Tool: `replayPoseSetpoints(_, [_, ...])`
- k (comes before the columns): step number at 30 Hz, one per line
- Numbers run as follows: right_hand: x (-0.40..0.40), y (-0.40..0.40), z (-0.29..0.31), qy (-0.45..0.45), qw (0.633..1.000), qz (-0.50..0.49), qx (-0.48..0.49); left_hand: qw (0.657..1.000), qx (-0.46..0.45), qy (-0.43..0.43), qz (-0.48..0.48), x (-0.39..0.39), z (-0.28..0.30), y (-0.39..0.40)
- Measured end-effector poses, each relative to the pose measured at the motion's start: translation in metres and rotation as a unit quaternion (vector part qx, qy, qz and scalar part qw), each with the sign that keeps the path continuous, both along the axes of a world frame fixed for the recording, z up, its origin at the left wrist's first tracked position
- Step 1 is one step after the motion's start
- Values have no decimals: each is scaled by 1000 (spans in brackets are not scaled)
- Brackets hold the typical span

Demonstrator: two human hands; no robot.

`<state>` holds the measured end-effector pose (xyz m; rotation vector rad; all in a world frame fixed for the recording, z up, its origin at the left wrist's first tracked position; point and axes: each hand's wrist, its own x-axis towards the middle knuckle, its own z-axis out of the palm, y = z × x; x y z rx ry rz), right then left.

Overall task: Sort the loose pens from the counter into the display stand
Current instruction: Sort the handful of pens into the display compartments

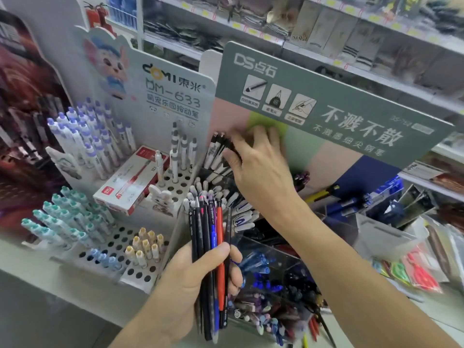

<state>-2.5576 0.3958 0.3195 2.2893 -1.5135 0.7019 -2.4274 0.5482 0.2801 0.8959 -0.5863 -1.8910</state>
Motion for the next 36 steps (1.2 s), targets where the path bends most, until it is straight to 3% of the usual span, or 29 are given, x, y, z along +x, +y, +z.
replayPoseSetpoints(6, [0, 1, -4, -123, 987, 100, -4, 999, 23, 24, -1, -9, -1, 3])
replayPoseSetpoints(11, [12, -4, 7, -77, 988, 98, 92, 1000, 7, -15, -19, -3, 0, 4])
replayPoseSetpoints(17, [-2, -23, 36, -67, 958, 167, 221, 1000, -11, -20, 3, 3, 2, 6])
replayPoseSetpoints(24, [15, -26, 31, -11, 972, 213, 95, 1000, -3, 2, 10, 1, 1, 10])
replayPoseSetpoints(26, [5, -6, 30, -51, 970, 227, 68, 1000, 2, -3, 12, 1, 0, 13])
replayPoseSetpoints(28, [-10, 27, 30, -160, 959, 229, 54, 1000, 17, 7, 21, 0, -1, 15])
replayPoseSetpoints(30, [-27, 65, 27, -247, 938, 208, 128, 999, 38, 22, 31, -5, -1, 16])
replayPoseSetpoints(34, [-60, 113, 0, -293, 870, 83, 388, 999, 45, 12, -7, -19, 0, 19])
replayPoseSetpoints(36, [-69, 124, -15, -346, 837, 54, 420, 998, 40, -1, -39, -27, -4, 21])
